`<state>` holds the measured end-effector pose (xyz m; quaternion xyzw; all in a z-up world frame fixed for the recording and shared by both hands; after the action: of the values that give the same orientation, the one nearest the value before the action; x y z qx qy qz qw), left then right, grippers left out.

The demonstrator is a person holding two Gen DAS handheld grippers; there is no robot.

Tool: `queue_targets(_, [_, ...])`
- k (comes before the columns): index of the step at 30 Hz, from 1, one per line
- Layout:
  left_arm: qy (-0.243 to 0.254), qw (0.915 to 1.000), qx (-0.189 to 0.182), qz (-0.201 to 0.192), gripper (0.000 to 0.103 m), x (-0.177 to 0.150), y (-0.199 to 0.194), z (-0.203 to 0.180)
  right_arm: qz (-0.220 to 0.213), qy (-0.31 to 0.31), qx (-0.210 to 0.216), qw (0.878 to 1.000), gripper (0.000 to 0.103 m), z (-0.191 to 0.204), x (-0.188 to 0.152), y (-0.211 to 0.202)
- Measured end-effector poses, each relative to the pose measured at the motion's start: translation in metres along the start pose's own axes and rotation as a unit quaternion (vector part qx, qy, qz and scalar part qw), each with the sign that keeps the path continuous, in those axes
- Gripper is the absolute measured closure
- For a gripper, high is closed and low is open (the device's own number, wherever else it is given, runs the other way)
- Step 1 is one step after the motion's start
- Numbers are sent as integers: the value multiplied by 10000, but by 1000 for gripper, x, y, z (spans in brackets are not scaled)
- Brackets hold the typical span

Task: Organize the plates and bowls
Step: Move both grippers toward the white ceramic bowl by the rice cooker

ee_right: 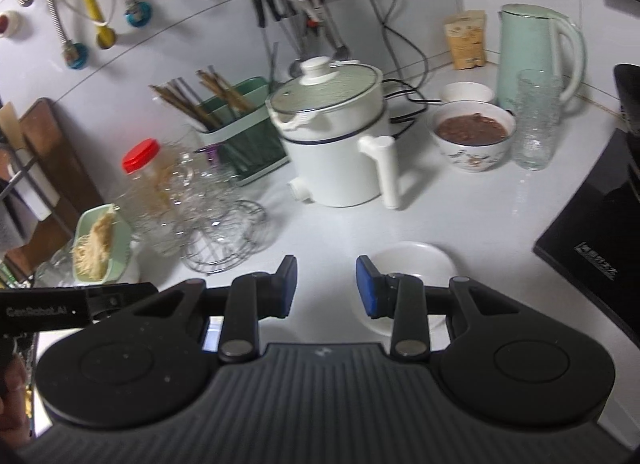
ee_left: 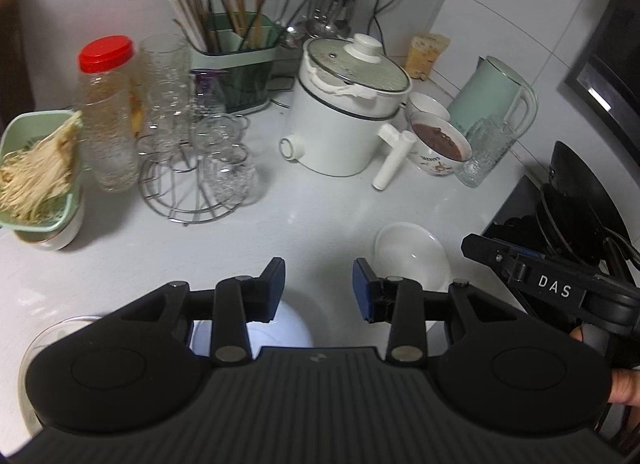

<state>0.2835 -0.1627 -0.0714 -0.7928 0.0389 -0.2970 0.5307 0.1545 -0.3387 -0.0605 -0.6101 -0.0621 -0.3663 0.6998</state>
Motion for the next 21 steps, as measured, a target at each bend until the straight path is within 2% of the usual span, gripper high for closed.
queue_targets(5, [154, 9998, -69, 79, 59, 11, 17, -15, 3, 109, -155, 9998, 67, -20, 1, 4])
queue_targets(10, [283, 9994, -114, 173, 52, 21, 39, -26, 26, 190, -312, 9993, 67, -39, 1, 13])
queue_targets(14, [565, 9981, 126, 206, 48, 24, 57, -35, 24, 231, -486, 9985, 67, -54, -4, 24])
queue_targets(18, [607, 9972, 96, 417, 44, 28, 82, -39, 79, 365, -526, 9979, 67, -68, -11, 34])
queue_targets(20, [621, 9966, 81, 531, 44, 31, 96, -42, 90, 477, -483, 9977, 63, -75, -14, 38])
queue_targets(21, [647, 9962, -13, 587, 44, 31, 103, -45, 103, 531, -447, 9975, 56, -78, -14, 41])
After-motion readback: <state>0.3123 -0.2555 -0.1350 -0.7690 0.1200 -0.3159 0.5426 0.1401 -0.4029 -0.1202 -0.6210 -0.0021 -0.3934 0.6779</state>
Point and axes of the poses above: each gripper's, at about its wrist camera, not at the fingertips, and y roughly the way its jaws point, z to its left, x to its top, the point moved 5 cm from there along y, roughly the way its jaws point, and after that the axes turned 14 degrees about z, right-handed, at the moved point
